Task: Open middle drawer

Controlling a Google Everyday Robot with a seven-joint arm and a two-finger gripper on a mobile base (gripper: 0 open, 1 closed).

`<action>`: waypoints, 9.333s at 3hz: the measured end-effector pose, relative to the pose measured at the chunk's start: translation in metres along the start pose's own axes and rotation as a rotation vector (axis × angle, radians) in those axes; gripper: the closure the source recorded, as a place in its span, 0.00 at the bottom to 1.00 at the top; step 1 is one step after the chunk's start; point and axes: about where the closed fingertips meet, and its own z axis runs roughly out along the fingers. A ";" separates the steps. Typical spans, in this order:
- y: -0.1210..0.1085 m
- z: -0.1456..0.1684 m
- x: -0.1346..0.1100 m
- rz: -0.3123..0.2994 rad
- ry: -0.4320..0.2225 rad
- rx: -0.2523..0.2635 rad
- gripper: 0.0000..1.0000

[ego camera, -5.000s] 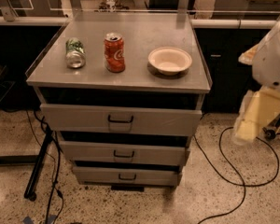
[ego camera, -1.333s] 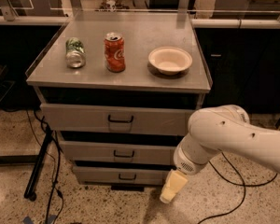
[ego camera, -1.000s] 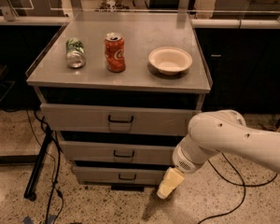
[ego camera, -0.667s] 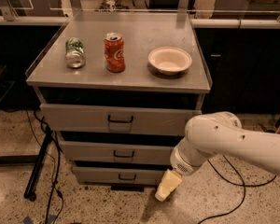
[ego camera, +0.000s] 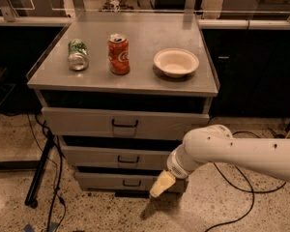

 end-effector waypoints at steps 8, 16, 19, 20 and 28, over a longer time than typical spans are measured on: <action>-0.076 0.111 -0.017 -0.011 -0.095 0.044 0.00; -0.049 0.138 0.003 -0.083 -0.026 0.008 0.00; -0.010 0.104 0.034 -0.116 0.020 -0.086 0.00; -0.016 0.096 0.024 -0.129 -0.003 -0.052 0.00; 0.039 0.066 0.093 -0.112 0.104 -0.085 0.00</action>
Offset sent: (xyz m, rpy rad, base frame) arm 0.0086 0.0142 -0.0459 0.0824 -0.0013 -0.0047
